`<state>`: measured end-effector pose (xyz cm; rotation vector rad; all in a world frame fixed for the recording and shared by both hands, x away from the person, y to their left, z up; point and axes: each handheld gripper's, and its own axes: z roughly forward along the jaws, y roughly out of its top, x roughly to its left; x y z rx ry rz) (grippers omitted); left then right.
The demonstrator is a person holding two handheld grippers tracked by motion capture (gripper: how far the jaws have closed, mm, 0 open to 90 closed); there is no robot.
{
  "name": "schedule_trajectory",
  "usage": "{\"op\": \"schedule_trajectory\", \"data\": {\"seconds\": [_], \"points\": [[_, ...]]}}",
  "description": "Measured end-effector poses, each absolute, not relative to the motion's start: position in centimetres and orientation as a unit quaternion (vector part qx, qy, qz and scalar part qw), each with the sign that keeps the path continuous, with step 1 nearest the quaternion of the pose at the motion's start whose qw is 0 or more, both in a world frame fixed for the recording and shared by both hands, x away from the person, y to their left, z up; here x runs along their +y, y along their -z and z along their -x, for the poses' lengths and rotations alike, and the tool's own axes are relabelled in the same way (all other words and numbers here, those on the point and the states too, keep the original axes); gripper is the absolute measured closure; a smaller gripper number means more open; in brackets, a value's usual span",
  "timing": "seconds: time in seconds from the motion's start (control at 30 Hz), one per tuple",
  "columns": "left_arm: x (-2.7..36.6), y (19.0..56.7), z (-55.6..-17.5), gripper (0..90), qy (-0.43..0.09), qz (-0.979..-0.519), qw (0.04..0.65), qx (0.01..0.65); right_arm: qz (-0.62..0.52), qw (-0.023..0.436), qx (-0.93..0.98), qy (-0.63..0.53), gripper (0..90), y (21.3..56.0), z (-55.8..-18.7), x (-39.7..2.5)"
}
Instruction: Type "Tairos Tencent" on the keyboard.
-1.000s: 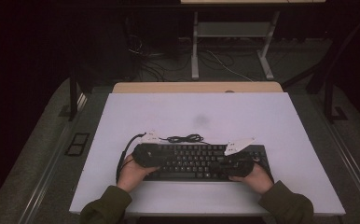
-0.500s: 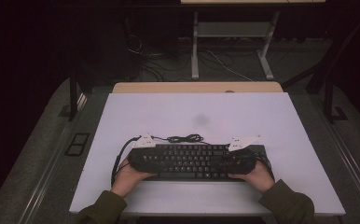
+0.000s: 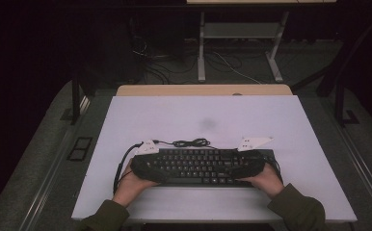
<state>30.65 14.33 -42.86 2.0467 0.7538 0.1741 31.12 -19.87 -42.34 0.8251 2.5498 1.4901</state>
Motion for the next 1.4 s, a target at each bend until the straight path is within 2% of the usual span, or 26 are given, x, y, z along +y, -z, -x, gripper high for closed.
{"op": "schedule_trajectory", "data": {"seconds": [0.33, 1.1, 1.27, 1.4], "points": [[14.7, 42.8, -30.5, 8.1, -0.073, -0.828, 0.464, 0.306, -0.265, 0.037, 0.828, -0.492, 34.0, 42.3, -32.1, -18.7], [15.1, 42.7, -30.6, 15.4, -0.085, -0.828, 0.466, 0.300, -0.261, 0.033, 0.825, -0.499, 32.1, 42.5, -33.1, -16.4], [15.7, 42.7, -30.7, 22.7, -0.092, -0.830, 0.460, 0.302, -0.261, 0.031, 0.827, -0.498, 31.3, 42.6, -33.0, -16.3], [16.3, 42.6, -30.7, 33.4, -0.088, -0.830, 0.462, 0.301, -0.264, 0.031, 0.825, -0.498, 31.2, 42.5, -33.0, -16.4]]}}
